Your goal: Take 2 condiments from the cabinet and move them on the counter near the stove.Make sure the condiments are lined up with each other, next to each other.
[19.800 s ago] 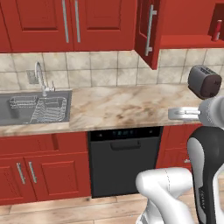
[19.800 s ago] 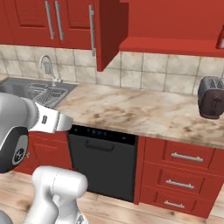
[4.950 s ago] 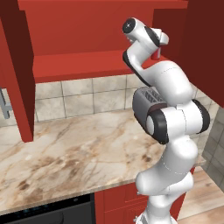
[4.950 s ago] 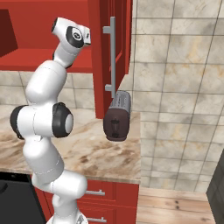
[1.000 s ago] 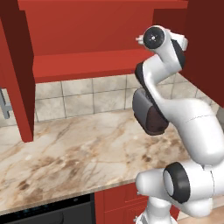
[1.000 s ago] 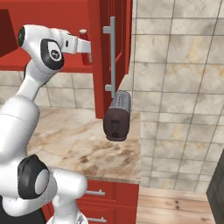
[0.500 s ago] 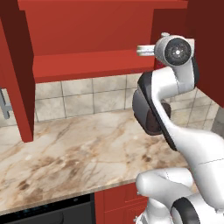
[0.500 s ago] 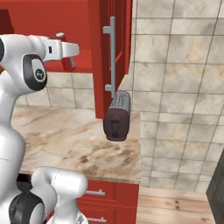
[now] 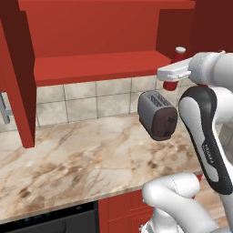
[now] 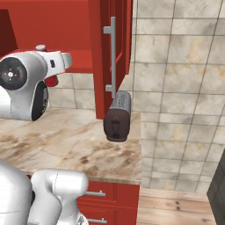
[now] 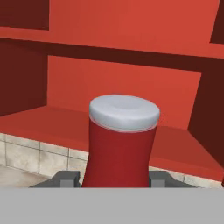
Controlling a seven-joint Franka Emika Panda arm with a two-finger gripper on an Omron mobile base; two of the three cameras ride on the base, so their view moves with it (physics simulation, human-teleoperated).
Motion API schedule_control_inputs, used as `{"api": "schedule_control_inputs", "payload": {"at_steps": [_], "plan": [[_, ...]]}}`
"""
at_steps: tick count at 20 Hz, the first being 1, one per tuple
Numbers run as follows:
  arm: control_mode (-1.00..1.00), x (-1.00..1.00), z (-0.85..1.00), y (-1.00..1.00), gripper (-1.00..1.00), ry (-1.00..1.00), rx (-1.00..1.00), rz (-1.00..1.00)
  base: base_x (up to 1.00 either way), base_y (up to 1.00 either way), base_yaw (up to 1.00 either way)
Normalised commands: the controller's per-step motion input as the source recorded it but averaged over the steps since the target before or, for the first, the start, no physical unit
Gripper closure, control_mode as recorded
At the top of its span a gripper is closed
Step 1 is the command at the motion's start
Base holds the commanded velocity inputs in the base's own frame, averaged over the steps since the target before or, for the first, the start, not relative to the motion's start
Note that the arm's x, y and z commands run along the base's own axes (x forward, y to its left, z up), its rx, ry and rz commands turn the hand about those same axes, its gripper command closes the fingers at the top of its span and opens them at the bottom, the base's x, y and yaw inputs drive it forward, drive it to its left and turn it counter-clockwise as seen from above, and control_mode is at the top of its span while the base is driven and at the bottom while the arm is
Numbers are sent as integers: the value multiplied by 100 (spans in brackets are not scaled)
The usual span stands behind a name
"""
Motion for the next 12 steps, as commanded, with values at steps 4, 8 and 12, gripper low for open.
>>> {"api": "schedule_control_inputs", "payload": {"at_steps": [4, 8, 12], "plan": [[-100, -68, 0, 21, 100, 3, 1, 22, 0, 0, 0], [-100, -38, 0, 35, 100, 0, 0, 1, 0, 0, 0], [-100, -19, 0, 18, 100, 0, 0, -5, 0, 0, 0]]}}
